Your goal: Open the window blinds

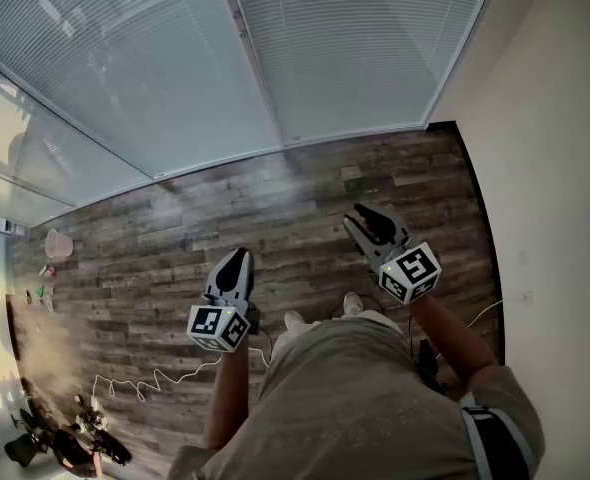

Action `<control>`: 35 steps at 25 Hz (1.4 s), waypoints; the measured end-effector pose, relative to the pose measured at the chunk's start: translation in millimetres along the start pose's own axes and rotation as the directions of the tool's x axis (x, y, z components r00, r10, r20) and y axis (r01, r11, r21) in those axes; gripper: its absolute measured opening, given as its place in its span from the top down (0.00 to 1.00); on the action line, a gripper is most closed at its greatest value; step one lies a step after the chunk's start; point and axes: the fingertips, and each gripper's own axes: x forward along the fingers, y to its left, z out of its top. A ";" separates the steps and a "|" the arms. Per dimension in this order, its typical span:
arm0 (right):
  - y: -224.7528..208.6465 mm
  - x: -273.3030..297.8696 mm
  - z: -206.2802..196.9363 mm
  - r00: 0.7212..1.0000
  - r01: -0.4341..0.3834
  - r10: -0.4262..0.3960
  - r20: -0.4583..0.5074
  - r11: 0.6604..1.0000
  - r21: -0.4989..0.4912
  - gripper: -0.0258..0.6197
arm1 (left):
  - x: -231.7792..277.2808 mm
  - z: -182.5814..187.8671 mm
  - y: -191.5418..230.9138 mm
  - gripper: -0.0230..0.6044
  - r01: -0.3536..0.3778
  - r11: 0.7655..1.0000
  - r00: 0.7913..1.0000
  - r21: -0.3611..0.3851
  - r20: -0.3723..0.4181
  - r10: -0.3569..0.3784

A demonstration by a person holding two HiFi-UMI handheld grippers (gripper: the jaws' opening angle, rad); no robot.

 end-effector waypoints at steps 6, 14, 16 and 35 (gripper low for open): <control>-11.0 -10.8 -1.4 1.000 -0.003 0.003 0.002 1.000 0.007 0.77 | 6.0 -3.5 -10.8 0.90 -0.015 1.000 1.000 -0.004 -0.002 0.015; -23.1 -26.0 2.1 0.998 -0.052 0.050 0.040 0.998 0.043 0.77 | 20.7 -8.1 -26.1 0.90 -0.037 0.999 0.999 0.010 -0.004 0.037; -25.7 -29.5 4.6 0.997 -0.058 0.057 0.044 0.998 0.034 0.77 | 23.7 -7.6 -29.7 0.90 -0.046 0.999 0.999 0.017 -0.001 0.046; -83.7 -85.0 1.0 0.997 -0.058 0.060 0.057 0.998 -0.029 0.77 | 50.6 -21.4 -88.2 0.89 -0.112 0.993 0.991 0.022 0.075 0.110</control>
